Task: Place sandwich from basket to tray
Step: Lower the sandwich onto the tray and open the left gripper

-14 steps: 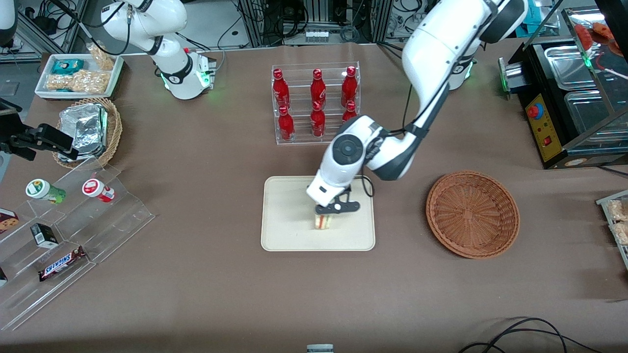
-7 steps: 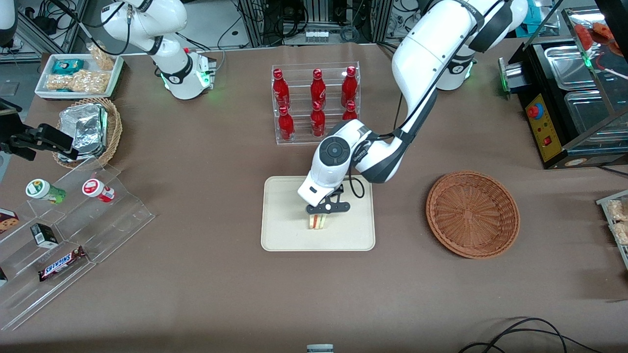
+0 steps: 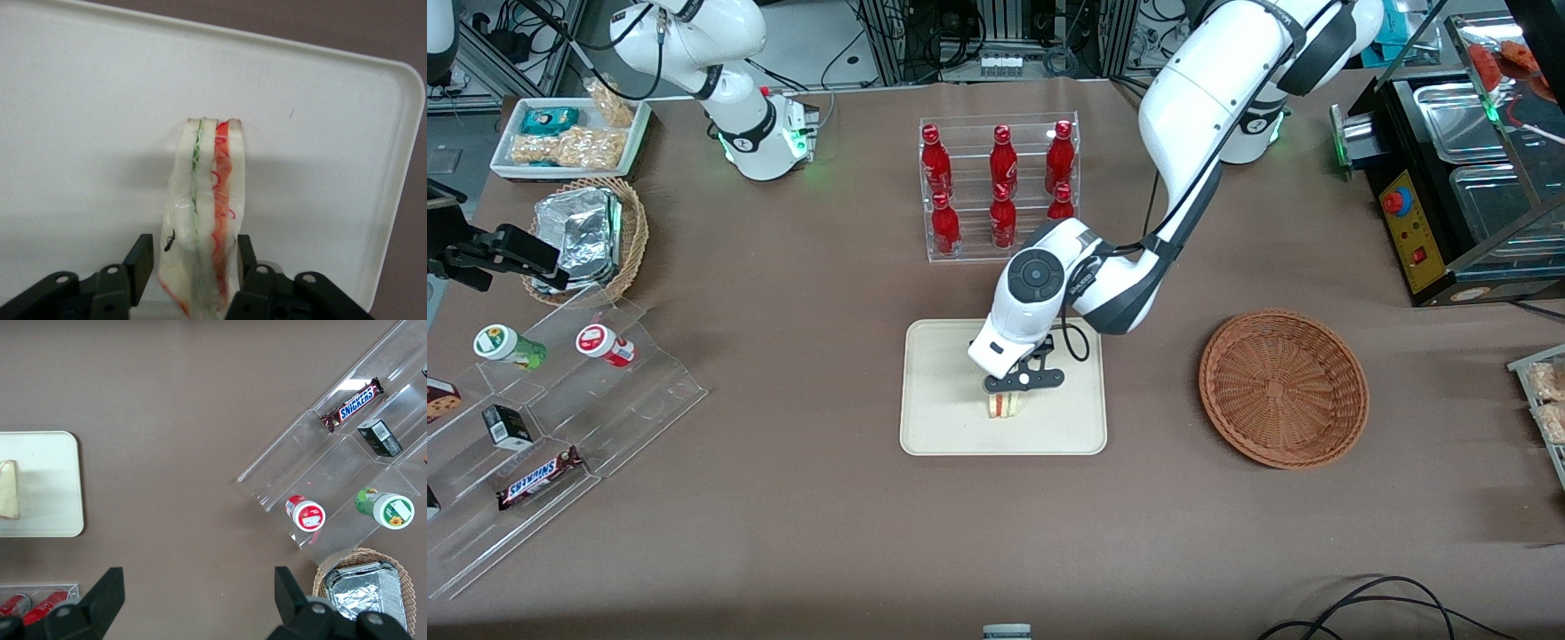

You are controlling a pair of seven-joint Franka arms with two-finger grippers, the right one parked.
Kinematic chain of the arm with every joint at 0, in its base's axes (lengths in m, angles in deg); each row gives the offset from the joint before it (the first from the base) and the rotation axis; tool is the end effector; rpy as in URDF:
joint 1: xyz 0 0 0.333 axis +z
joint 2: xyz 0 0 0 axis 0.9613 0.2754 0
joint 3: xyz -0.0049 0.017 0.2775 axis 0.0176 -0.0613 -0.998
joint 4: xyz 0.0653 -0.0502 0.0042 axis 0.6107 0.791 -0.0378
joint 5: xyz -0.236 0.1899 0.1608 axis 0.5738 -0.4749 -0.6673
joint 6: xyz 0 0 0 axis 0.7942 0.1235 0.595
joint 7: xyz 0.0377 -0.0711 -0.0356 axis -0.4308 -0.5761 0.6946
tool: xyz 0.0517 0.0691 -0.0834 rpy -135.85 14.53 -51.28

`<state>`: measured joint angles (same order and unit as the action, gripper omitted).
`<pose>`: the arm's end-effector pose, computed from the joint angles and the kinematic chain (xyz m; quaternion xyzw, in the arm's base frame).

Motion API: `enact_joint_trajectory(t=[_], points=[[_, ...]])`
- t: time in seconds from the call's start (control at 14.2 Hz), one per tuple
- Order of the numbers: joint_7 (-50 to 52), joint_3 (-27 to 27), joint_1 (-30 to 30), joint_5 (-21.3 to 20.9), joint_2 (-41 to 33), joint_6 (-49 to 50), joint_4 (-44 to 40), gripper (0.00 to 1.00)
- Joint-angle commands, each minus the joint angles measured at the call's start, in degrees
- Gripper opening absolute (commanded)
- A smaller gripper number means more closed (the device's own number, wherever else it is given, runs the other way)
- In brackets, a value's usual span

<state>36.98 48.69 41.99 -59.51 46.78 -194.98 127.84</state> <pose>0.4968 -0.4466 0.2483 0.9951 0.0689 0.0011 0.0705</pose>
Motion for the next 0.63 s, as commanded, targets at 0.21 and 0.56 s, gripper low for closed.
enact_joint_trajectory(t=[0.21, 0.56], points=[[0.2, -3.8, 1.5, -1.4, -12.7, 14.3, 0.2, 1.00], [-0.6, -8.8, 4.1, -0.5, -19.3, 24.7, 2.2, 1.00]])
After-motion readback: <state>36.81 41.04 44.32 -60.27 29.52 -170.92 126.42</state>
